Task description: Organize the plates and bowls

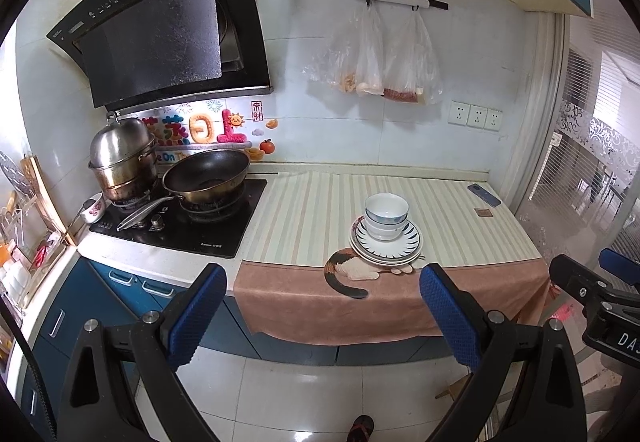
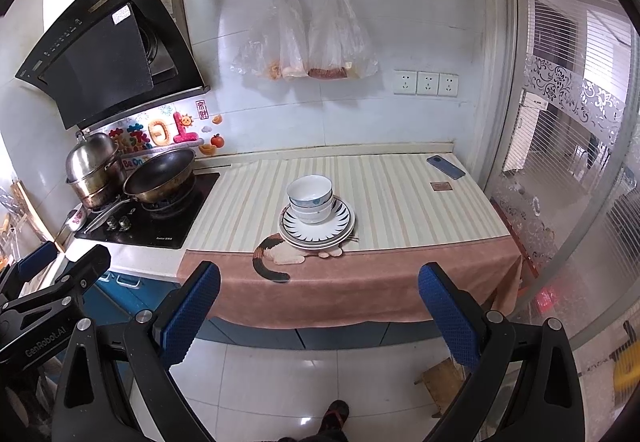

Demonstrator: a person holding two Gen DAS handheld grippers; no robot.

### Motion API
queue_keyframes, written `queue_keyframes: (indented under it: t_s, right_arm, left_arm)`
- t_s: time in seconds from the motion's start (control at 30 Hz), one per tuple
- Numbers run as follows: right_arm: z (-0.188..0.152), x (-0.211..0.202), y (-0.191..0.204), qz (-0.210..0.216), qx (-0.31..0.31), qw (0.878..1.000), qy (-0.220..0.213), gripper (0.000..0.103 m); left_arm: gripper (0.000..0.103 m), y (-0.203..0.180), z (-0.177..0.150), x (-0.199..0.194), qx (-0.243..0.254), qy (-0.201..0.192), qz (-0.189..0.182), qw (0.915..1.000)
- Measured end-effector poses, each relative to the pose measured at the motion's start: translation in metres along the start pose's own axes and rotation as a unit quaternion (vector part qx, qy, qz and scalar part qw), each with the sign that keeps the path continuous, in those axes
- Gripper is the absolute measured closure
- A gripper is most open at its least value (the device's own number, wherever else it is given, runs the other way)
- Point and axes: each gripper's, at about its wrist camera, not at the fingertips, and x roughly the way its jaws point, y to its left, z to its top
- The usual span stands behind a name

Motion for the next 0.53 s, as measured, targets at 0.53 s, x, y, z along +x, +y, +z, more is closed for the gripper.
queue_keyframes:
  t_s: [0.53]
  right_arm:
    - [-0.016, -0.016, 0.005, 0.003, 0.000, 1.000, 0.003, 0.002]
  left_arm:
    - [0.004, -0.007, -0.007, -0.013, -0.001, -0.005, 0.008, 1.0000]
